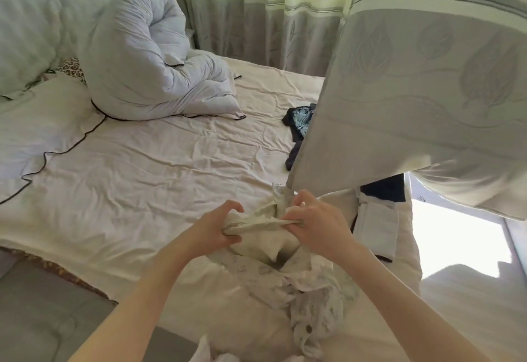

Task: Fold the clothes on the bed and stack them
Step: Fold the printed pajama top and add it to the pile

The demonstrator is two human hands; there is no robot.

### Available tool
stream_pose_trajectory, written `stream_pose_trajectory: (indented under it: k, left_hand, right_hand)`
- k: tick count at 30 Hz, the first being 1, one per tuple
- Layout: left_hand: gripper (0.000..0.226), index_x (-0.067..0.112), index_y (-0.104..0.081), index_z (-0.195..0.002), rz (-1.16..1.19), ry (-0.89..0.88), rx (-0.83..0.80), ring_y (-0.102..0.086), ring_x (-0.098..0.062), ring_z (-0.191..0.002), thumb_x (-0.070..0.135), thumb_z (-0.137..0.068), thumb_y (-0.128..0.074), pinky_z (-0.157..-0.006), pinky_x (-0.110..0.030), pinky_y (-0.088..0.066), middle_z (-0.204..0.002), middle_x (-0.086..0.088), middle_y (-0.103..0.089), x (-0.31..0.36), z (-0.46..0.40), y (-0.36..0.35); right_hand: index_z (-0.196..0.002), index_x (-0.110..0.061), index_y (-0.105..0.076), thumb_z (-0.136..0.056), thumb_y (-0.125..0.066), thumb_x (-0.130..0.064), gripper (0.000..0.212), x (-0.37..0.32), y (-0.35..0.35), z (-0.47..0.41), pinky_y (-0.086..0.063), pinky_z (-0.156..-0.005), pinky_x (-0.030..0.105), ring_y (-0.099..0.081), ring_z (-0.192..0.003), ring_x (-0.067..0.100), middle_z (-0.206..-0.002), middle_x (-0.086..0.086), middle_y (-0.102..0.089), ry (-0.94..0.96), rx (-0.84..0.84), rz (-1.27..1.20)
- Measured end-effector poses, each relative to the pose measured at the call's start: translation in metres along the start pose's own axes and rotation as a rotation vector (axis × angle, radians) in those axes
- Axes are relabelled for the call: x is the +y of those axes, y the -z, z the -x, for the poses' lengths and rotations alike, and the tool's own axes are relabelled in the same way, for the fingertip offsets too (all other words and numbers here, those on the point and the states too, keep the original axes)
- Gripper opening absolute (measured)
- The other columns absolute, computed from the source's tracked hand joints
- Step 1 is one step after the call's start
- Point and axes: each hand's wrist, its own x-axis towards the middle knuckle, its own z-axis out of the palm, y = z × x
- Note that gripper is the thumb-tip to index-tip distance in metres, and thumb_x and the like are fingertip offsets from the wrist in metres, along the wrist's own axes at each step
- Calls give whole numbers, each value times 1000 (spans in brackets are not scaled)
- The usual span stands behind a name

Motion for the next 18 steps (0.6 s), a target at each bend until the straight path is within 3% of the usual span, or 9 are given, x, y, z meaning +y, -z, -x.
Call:
stream_pose_trajectory:
  k: [4,7,9,11,13,15,18]
  left_hand:
    - [40,24,-49,-113,-215,1,330,-56,-17,-86,0,-82,-53,-63,-27,-45,-102,3,-47,0,1,-2]
    - [29,11,-56,-103,-368,-69,592,-58,-27,-84,5,-76,-66,-55,-30,-42,-98,-4,-51,3,3,3]
    - [39,7,-56,-102,-395,-64,739,-57,-33,-85,11,-68,-76,-61,-37,-45,-96,-10,-54,9,1,11]
    - [51,6,-53,-108,-463,-63,893,-56,-37,-88,15,-64,-78,-68,-44,-46,-101,-17,-56,22,-3,20]
    - [44,6,-55,-105,-548,-145,997,-57,-38,-85,12,-66,-76,-66,-44,-46,-100,-19,-58,37,-8,32]
    - [23,4,-57,-93,-421,-239,964,-56,-33,-74,6,-75,-71,-61,-35,-42,-86,-12,-59,51,-14,43]
    - [7,11,-49,-93,217,-131,830,-49,-15,-63,10,-89,-55,-52,-19,-34,-72,4,-52,73,-25,68]
  right_hand:
    - [-86,-27,-75,-85,-69,-25,7,-1,12,-12,-31,-61,14,-51,-76,4,-94,-17,-51,-104,141,-215]
    - [-86,-14,-77,-83,-69,-12,8,-4,32,-27,-43,-76,20,-58,-85,8,-92,-12,-57,-160,231,-437]
    - [-87,-8,-76,-83,-67,-7,9,-7,50,-35,-47,-81,28,-62,-85,15,-87,-4,-65,-170,247,-525]
    - [-84,-12,-75,-85,-65,-8,11,-10,66,-43,-47,-76,29,-63,-79,16,-80,2,-69,-169,245,-571]
    - [-77,-21,-70,-88,-62,-10,18,-12,80,-51,-44,-63,21,-57,-65,9,-71,2,-67,-166,292,-600]
    - [-71,-28,-61,-91,-58,-12,25,-13,94,-59,-34,-52,11,-45,-53,-2,-60,-6,-56,-158,374,-580]
    - [-77,-12,-59,-95,-52,-18,21,-13,110,-73,-32,-51,12,-42,-51,-2,-59,-10,-46,-178,437,-548]
